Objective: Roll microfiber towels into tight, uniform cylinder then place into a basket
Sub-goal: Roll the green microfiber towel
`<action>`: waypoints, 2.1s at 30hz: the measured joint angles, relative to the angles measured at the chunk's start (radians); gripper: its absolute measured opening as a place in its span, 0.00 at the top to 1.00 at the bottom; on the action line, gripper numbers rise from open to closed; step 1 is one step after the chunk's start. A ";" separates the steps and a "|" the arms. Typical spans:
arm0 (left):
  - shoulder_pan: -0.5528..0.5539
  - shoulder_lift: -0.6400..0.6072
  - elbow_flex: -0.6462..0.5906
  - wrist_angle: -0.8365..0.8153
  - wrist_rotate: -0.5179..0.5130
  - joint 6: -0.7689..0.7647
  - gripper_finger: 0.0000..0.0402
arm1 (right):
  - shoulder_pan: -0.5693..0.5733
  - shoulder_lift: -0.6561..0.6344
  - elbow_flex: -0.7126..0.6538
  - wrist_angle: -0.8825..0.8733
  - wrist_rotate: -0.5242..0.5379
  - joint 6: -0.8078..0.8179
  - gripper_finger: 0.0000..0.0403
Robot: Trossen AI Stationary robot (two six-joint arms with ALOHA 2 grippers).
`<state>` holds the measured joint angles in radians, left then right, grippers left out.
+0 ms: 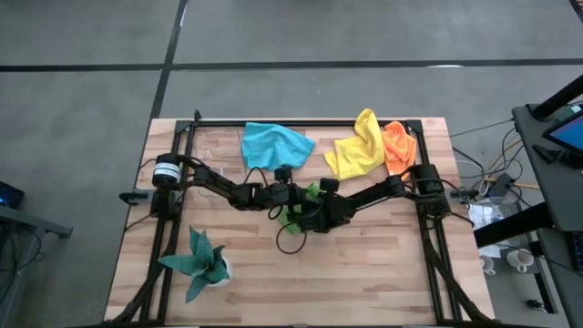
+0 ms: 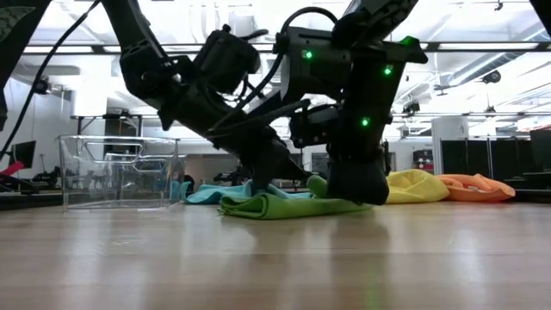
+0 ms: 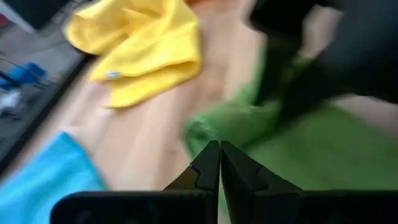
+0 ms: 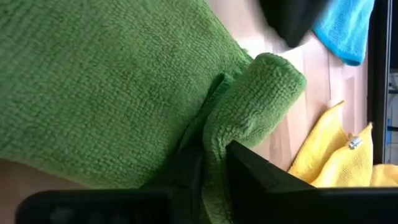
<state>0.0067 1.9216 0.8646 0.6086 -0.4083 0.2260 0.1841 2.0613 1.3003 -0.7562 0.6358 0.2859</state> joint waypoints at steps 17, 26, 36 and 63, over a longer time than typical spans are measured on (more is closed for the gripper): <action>0.046 0.069 0.011 0.219 0.142 0.121 1.00 | -0.001 -0.011 -0.002 0.041 -0.011 -0.059 0.66; 0.066 0.071 0.021 0.141 0.172 0.068 1.00 | -0.001 -0.011 -0.002 0.051 -0.011 -0.075 0.66; 0.089 0.120 0.035 0.079 0.167 0.019 1.00 | 0.000 -0.011 0.000 0.081 -0.013 -0.093 0.66; 0.085 0.110 0.019 0.038 0.169 0.013 1.00 | 0.063 -0.509 -0.479 0.480 -0.009 0.066 0.68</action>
<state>0.0917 2.0319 0.8837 0.6468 -0.2396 0.2386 0.2475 1.5524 0.8216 -0.2763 0.6266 0.3522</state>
